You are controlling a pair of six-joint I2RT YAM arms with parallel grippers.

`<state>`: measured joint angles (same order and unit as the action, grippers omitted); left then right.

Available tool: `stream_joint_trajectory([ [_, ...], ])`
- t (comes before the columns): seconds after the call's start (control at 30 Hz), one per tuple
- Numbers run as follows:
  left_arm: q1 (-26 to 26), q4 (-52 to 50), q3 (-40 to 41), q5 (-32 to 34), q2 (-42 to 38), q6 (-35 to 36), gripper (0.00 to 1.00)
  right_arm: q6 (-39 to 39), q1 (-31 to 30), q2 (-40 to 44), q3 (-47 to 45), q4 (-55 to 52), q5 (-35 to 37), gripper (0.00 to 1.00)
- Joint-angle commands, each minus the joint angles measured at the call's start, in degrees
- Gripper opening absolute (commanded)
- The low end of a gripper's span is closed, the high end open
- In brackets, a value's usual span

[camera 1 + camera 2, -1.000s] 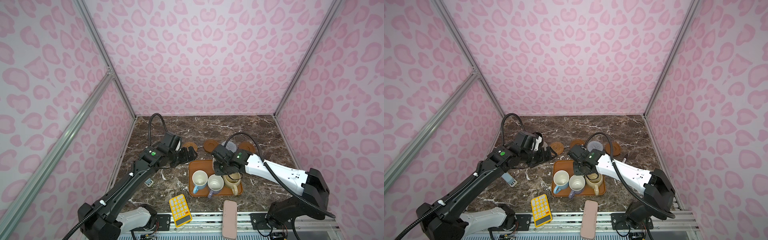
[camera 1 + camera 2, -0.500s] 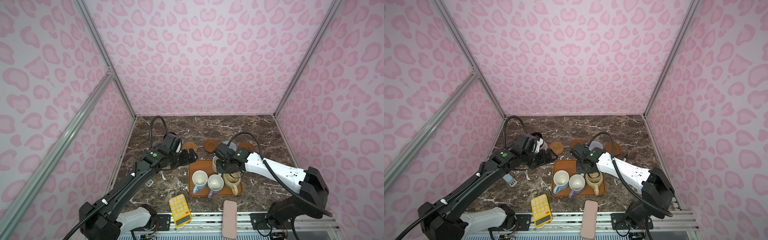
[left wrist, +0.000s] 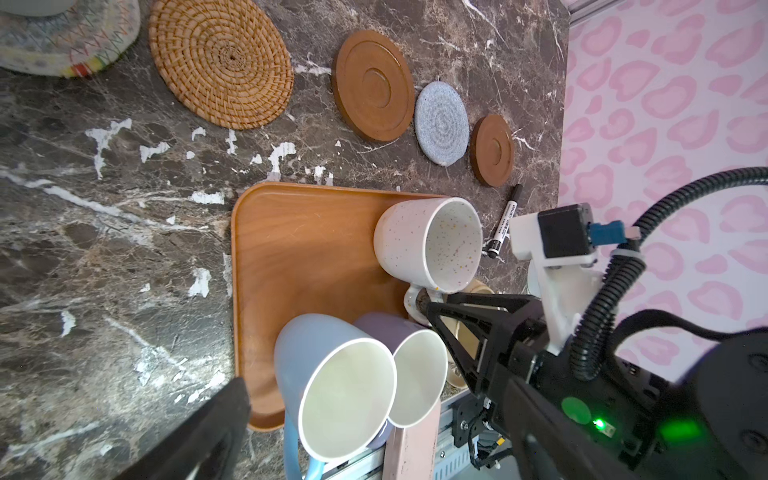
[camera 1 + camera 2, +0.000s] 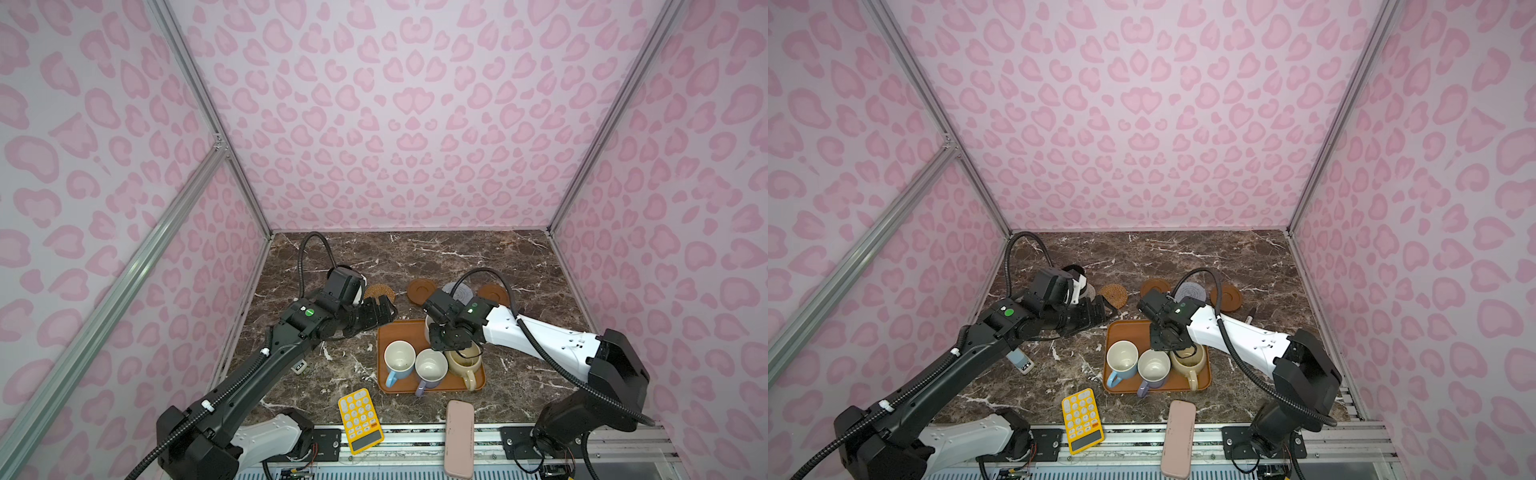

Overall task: Place cups on coasters
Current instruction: Pick up the cup from the tray.

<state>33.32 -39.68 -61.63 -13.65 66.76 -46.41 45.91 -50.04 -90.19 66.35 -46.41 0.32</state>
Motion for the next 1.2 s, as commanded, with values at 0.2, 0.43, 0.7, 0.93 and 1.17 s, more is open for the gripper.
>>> stream_joint_trajectory([
  [0.2,-0.02,1.08,0.36,0.86,0.16,-0.09,0.97,-0.30,0.65,-2.59,1.16,0.99,0.83,0.34],
  [0.43,-0.01,0.79,0.72,1.54,-0.27,0.28,0.97,-0.34,0.65,-3.89,1.37,1.56,1.42,0.33],
  [0.7,-0.01,-0.25,0.98,2.71,-1.24,0.54,0.97,-0.30,0.74,-4.74,0.50,2.77,1.85,0.29],
  [0.93,-0.02,-0.13,0.99,3.28,-1.55,0.48,0.97,-0.97,0.82,-4.71,0.58,2.00,4.19,0.25],
  [1.17,-0.01,0.22,0.74,3.19,-1.07,0.49,0.97,-1.59,0.30,-3.06,0.13,2.64,6.07,0.10],
])
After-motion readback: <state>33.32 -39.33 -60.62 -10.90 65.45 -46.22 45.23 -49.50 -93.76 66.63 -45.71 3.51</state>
